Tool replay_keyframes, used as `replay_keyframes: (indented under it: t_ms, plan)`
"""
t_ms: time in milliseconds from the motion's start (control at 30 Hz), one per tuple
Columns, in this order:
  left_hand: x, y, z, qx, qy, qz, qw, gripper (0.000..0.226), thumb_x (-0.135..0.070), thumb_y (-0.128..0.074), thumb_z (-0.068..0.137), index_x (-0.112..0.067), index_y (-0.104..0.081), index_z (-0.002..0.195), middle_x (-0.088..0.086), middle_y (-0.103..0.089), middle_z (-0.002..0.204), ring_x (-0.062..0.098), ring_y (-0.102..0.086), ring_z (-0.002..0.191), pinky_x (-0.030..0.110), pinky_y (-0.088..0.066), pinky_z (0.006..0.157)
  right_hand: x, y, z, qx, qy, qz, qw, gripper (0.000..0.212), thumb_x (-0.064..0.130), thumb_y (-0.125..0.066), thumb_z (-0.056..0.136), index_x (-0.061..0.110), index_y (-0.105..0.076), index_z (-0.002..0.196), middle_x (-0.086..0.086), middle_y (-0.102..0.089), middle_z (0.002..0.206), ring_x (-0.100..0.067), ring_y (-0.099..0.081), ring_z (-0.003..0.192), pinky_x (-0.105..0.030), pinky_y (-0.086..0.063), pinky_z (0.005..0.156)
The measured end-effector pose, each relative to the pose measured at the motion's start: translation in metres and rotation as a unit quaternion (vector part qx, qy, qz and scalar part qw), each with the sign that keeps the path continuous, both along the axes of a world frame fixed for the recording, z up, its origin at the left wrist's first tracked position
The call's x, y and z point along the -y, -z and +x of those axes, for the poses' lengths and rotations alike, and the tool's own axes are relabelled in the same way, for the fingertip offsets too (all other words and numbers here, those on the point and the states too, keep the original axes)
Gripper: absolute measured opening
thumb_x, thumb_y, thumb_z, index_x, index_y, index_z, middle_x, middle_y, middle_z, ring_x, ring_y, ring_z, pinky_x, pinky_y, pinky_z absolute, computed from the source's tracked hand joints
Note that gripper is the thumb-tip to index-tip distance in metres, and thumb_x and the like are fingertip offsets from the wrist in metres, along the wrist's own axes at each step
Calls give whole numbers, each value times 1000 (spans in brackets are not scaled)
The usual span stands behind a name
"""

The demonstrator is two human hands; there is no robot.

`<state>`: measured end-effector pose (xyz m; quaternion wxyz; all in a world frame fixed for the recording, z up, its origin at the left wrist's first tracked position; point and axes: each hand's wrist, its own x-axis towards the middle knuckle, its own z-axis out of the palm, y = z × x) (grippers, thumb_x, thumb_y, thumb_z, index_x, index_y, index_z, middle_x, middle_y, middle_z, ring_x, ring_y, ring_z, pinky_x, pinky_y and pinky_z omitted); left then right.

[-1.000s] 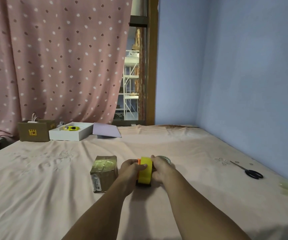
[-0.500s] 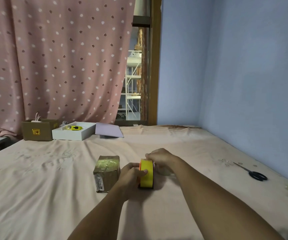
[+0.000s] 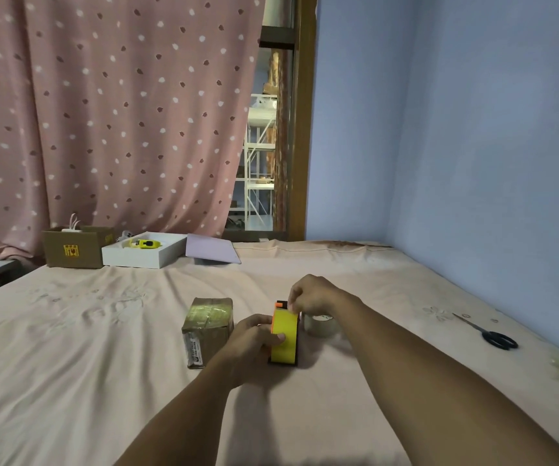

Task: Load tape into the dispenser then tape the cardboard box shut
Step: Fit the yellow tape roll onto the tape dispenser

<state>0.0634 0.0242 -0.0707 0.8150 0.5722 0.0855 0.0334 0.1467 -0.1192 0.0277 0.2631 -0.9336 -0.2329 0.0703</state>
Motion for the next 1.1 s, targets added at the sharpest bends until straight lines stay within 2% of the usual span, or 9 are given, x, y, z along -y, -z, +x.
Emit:
replay_keyframes:
  t_ms: [100,300,400,500,567,667,767,900,1100]
  plan:
    - [0,0,1,-3,1,8,1000,34,19,-68,75,3,-63,105,14,-73,76,31,-70,75,50,-54,84,-2,1,3,21,-11,-22,999,11,12,-70,88,17,-79,93,-9,-74,107,-25,-65,101,-33,-53,85]
    - [0,-2,0,-8,-1,23,1000,27,23,-62,83,1,-62,99,12,-72,72,26,-70,67,37,-58,66,-6,2,-1,35,-22,-95,995,25,15,-56,93,8,-74,108,-14,-71,113,-30,-64,103,-39,-55,86]
    - [0,-2,1,-5,-8,20,1000,26,24,-61,83,3,-63,99,15,-71,74,29,-69,71,43,-58,75,-5,3,-4,36,-31,-130,990,26,15,-47,95,7,-67,109,-14,-66,115,-29,-58,97,-34,-47,76]
    - [1,-3,0,-2,-8,24,1000,27,23,-61,83,6,-63,104,18,-71,80,33,-68,77,47,-57,80,-3,3,-6,36,-39,-144,988,19,14,-46,95,9,-62,103,-13,-62,109,-29,-55,96,-33,-43,74]
    - [3,-6,-1,0,-7,42,999,26,20,-63,84,6,-63,106,18,-70,84,30,-68,75,39,-60,68,-4,3,-7,41,-39,-141,988,24,15,-45,96,6,-63,108,-16,-63,115,-32,-58,103,-34,-44,78]
    - [7,-13,-5,-4,-15,67,998,21,17,-64,86,4,-64,103,14,-66,80,26,-65,69,26,-52,47,-8,0,-10,50,-44,-137,988,29,16,-46,97,2,-65,115,-18,-65,120,-35,-60,109,-38,-49,84]
    - [7,-13,-4,-10,-12,70,997,23,17,-64,86,4,-63,105,11,-67,77,26,-66,72,29,-55,53,-9,-4,-13,63,-46,-133,988,29,15,-48,96,2,-65,115,-19,-65,120,-36,-61,109,-42,-51,87]
    - [7,-13,-5,-12,-10,72,997,27,17,-65,85,5,-63,109,10,-69,75,25,-67,70,30,-55,55,-6,-3,-13,55,-58,-119,990,29,14,-47,95,0,-67,109,-21,-68,114,-35,-63,99,-37,-46,75]
    - [11,-17,-8,-10,-1,74,997,26,19,-62,86,5,-63,107,11,-68,75,23,-67,68,28,-55,51,1,-2,-10,34,-77,-102,991,29,19,-47,98,0,-70,100,-22,-70,105,-26,-55,83,-35,-42,71]
